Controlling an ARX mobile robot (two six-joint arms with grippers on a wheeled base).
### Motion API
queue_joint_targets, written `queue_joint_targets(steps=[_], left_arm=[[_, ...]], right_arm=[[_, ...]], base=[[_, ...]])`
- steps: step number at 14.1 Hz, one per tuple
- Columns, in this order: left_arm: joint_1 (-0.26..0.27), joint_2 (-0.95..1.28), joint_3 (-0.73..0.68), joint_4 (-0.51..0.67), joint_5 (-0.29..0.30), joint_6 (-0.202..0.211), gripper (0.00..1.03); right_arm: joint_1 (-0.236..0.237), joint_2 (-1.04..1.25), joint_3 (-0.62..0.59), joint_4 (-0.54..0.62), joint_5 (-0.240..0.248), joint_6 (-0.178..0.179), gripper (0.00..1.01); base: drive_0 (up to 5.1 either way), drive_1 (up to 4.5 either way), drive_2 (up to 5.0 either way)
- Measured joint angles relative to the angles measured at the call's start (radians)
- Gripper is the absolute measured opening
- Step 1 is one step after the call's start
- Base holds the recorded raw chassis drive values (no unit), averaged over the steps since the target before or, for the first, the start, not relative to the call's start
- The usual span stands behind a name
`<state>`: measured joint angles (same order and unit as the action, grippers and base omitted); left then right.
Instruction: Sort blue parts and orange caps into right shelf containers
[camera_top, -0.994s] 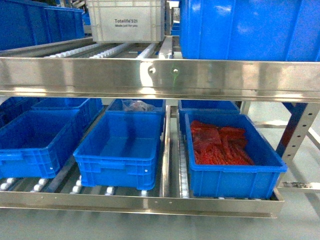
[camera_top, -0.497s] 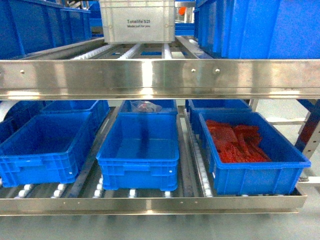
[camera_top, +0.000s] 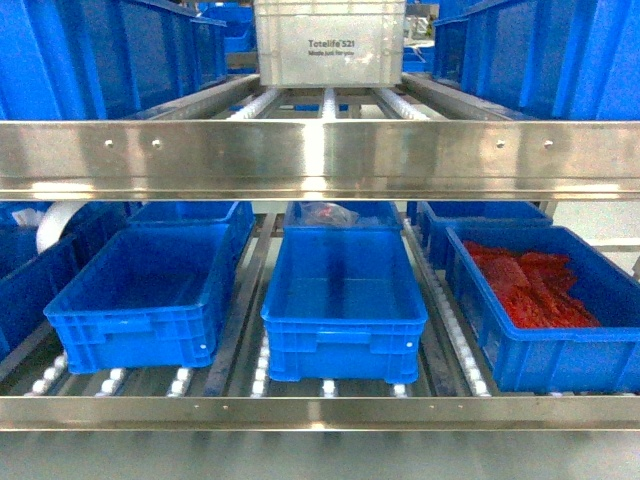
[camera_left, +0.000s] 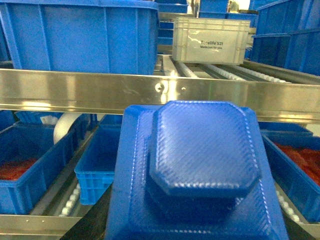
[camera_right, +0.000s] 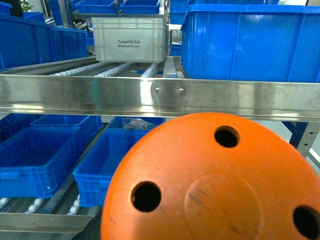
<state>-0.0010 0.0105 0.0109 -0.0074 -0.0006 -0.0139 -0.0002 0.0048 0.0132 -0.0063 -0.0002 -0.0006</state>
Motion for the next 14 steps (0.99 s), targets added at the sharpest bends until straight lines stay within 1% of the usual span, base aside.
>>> queue_joint_targets(steps=[9,14], left_arm=[[0.000,0.000,0.000,0.002,0.000,0.000,0.42],[0.000,0.000,0.000,0.002,-0.005,0.000,0.42]], right_arm=[[0.000,0.000,0.000,0.000,0.000,0.000,0.44],[0.000,0.000,0.000,-0.003,-0.003,0.000,0.44]], base=[[-4.9,2.53,2.5],[0.0,0.00,0.0]])
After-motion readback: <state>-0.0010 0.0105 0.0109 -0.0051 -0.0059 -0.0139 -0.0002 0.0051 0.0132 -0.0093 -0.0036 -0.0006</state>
